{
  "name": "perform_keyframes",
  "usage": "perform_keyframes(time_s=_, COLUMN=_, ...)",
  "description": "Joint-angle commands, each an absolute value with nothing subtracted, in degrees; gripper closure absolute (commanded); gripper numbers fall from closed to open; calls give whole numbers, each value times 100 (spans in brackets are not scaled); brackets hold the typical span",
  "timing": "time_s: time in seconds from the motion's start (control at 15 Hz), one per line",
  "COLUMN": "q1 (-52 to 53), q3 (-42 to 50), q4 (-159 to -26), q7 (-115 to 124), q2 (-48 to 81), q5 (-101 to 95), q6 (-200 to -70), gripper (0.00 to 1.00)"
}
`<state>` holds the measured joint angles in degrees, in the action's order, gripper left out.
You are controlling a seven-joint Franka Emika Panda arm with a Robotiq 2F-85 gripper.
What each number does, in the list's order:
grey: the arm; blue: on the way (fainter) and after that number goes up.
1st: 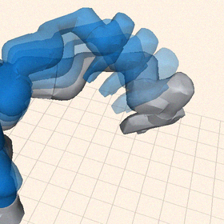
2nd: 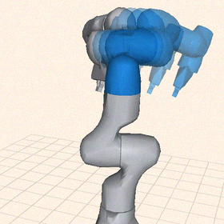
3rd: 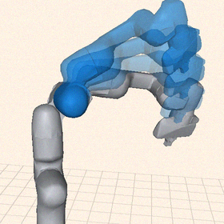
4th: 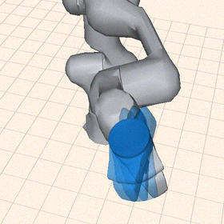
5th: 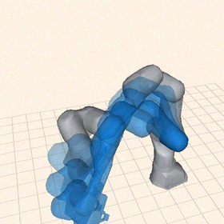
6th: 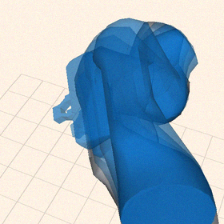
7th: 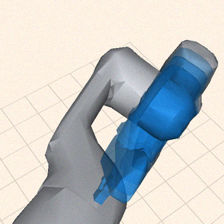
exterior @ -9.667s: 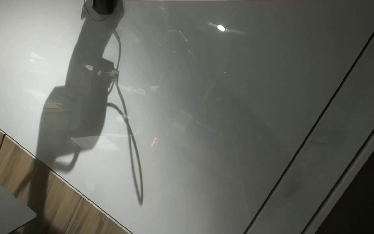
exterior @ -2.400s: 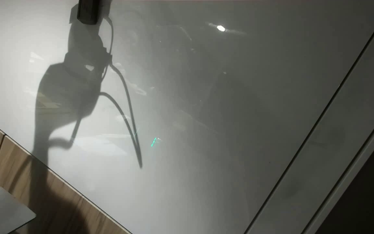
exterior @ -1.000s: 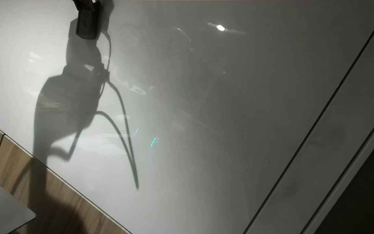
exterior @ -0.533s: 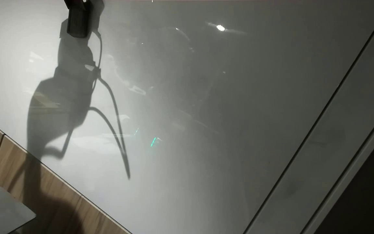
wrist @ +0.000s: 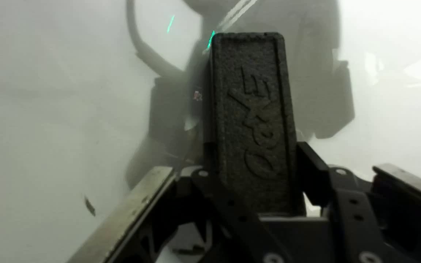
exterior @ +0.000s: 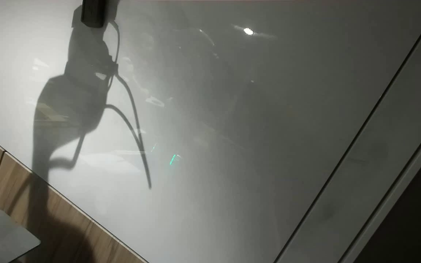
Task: Erase the drawing on the white board
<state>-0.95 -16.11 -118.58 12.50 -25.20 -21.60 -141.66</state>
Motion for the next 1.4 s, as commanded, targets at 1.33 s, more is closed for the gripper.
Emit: perform_keyframes(time_s=1.33, q1=-408, q3=-707, q4=-10736, q7=975, q2=-1731, q5=-2240, q6=-13956, gripper=70)
